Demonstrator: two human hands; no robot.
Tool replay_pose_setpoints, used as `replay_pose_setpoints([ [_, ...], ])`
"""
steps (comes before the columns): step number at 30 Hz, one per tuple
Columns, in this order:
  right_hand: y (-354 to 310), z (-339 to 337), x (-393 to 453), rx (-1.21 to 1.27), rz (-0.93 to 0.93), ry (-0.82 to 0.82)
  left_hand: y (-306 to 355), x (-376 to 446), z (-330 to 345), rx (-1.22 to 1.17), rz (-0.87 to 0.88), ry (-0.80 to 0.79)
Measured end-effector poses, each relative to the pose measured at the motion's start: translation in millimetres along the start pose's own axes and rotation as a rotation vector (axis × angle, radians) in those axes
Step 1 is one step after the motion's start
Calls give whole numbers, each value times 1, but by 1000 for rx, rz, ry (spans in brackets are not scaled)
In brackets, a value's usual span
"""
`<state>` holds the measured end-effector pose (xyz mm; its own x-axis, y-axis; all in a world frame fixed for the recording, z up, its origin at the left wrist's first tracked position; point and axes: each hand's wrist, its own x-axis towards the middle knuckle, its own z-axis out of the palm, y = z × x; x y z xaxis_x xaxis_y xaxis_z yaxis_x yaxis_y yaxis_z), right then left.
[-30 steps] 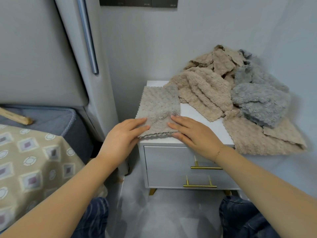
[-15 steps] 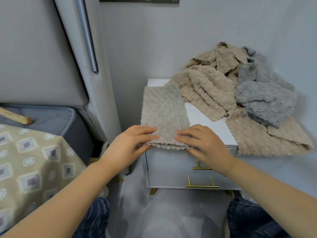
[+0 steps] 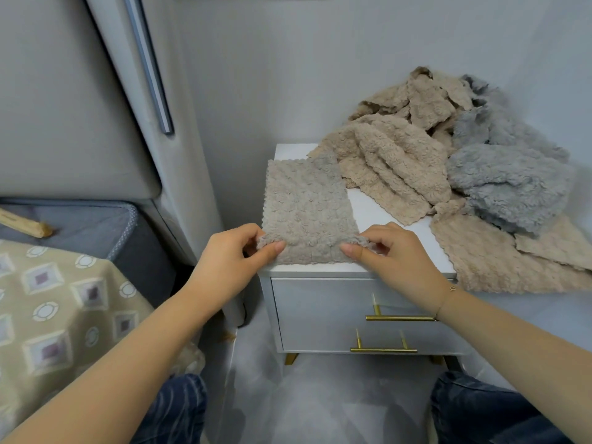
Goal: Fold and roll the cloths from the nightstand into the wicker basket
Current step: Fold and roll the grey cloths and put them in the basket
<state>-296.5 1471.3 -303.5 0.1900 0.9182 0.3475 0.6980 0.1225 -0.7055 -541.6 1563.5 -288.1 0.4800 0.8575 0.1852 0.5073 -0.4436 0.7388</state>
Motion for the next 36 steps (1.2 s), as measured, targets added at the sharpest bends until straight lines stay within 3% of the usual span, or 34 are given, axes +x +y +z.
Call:
replay_pose_setpoints([
  [7, -6, 6, 6, -146, 101, 71, 1, 13, 2, -159, -193, 7],
  [12, -8, 2, 10, -321, 110, 85, -2, 16, 3, -195, -221, 38],
  [14, -7, 0, 11, -393, 50, 123, -3, 15, 4, -160, -188, 47],
  [17, -4, -1, 11, -284, -76, 111, -7, 12, 4, -145, -110, 80],
  [20, -2, -1, 11, -256, -240, 51, -12, 11, -3, 15, 110, 89],
  [25, 7, -2, 11, -424, -414, 52, -17, 12, -12, 243, 390, 27],
  [30, 13, -4, 7, -407, -408, -7, -25, 12, -14, 330, 394, -28],
  [36, 13, -5, 2, -476, -381, -74, -19, 4, -13, 251, 336, -104],
])
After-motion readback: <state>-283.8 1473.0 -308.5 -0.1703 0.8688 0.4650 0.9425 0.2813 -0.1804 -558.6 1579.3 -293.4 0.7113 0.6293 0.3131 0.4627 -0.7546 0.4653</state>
